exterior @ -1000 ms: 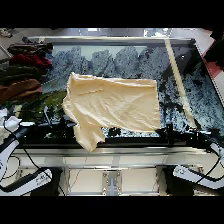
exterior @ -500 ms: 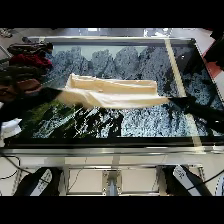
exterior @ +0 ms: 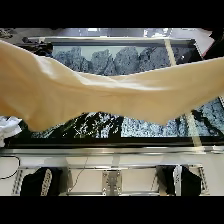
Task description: Fold the shirts.
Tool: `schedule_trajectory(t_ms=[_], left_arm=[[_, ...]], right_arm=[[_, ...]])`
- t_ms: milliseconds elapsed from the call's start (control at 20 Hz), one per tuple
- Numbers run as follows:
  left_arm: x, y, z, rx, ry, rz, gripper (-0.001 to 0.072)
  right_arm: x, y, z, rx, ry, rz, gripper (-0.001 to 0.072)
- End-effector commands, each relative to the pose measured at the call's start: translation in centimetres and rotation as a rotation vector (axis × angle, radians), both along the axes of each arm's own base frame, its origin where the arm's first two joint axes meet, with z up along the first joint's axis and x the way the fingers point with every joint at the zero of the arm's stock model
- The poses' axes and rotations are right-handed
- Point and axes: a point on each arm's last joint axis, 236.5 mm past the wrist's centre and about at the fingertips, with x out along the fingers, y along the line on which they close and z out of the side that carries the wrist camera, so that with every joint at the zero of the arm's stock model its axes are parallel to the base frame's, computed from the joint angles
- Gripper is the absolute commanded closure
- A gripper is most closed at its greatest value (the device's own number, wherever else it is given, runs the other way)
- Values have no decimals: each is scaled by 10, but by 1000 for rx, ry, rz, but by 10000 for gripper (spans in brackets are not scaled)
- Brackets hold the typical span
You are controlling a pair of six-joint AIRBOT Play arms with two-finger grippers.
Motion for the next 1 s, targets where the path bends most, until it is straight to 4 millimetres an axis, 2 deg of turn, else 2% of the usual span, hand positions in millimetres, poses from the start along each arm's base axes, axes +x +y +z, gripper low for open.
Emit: schedule_trajectory(t_ms=[0, 100, 250, 300, 400, 450, 500, 600, 650, 700, 800, 850, 950], left_arm=[[8, 24, -21, 31, 155, 103, 694], [51, 25, -72, 11, 371, 40, 694], [123, 27, -154, 1, 646, -51, 694], [141, 20, -182, 13, 717, -94, 694], [184, 5, -258, 62, 891, -143, 694], [209, 8, -295, 110, 944, -114, 694], [235, 15, -324, 129, 966, -61, 694], [288, 32, -368, 93, 944, 58, 694], [307, 36, -387, 64, 932, 84, 694], [317, 38, -403, 62, 934, 94, 694], [325, 40, -434, 74, 966, 97, 693], [326, 40, -447, 90, 983, 91, 693], [327, 40, -457, 130, 993, 75, 692]], right_arm=[[-7, -13, 14, 39, 17, -84, 698], [36, -27, -26, 156, 172, -4, 699], [102, -45, -109, 384, 387, 145, 700], [122, -50, -147, 458, 457, 181, 700], [161, -61, -229, 550, 573, 155, 699], [180, -65, -274, 557, 625, 113, 700], [199, -71, -310, 550, 659, 59, 700], [236, -77, -370, 540, 725, -11, 699], [253, -74, -393, 545, 761, -17, 700], [269, -70, -410, 545, 788, -16, 700], [304, -59, -433, 533, 820, 5, 700], [320, -51, -438, 524, 824, 23, 699], [348, -41, -436, 506, 807, 55, 699]])
